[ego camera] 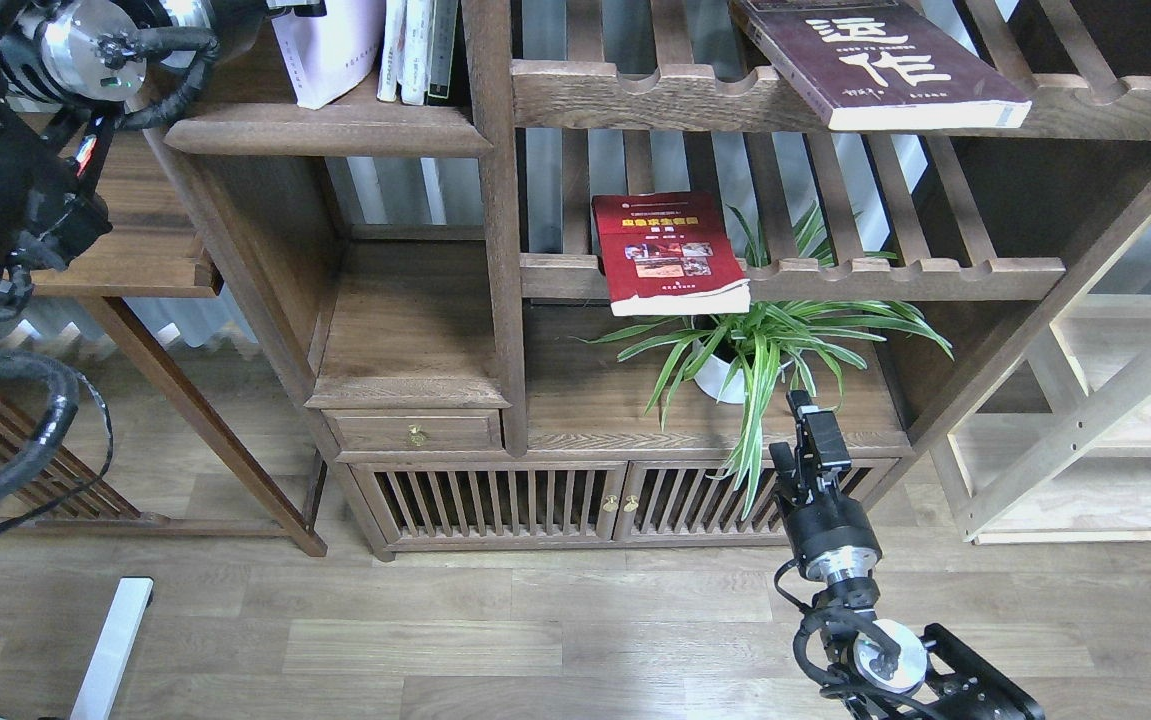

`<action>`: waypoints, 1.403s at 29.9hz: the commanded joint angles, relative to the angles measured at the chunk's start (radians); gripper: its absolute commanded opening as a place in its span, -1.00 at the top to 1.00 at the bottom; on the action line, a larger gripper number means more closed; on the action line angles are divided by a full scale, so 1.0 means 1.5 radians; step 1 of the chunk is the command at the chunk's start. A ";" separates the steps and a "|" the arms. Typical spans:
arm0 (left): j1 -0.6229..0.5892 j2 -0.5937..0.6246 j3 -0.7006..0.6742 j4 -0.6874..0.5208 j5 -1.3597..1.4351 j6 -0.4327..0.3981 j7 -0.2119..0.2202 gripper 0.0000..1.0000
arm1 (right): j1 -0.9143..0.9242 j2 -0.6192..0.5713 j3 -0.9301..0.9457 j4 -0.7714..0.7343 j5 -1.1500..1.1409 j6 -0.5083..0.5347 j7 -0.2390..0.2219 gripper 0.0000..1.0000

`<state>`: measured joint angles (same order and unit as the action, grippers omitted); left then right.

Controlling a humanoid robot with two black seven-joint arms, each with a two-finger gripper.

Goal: Organize books on shelf

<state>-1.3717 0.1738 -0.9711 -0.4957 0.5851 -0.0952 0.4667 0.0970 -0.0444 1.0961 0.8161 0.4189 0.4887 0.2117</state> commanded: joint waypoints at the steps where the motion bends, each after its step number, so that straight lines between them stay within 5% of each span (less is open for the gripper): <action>1: 0.000 0.000 -0.001 -0.005 -0.001 0.000 -0.001 0.96 | -0.001 0.000 0.000 0.000 0.000 0.000 0.000 -0.98; 12: -0.005 -0.005 0.008 -0.010 0.000 -0.018 -0.001 0.89 | -0.002 0.000 0.000 0.000 0.000 0.000 0.000 -0.98; 26: -0.018 -0.018 0.036 -0.013 0.001 -0.011 -0.005 -0.14 | -0.004 -0.001 0.000 0.000 0.000 0.000 0.000 -0.98; 42: -0.022 -0.018 0.033 -0.059 0.001 -0.007 -0.006 -0.37 | -0.013 0.002 -0.007 0.000 0.000 0.000 0.002 -0.98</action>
<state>-1.4059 0.1428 -0.9205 -0.5747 0.5863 -0.1062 0.4570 0.0808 -0.0442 1.0901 0.8161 0.4188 0.4887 0.2125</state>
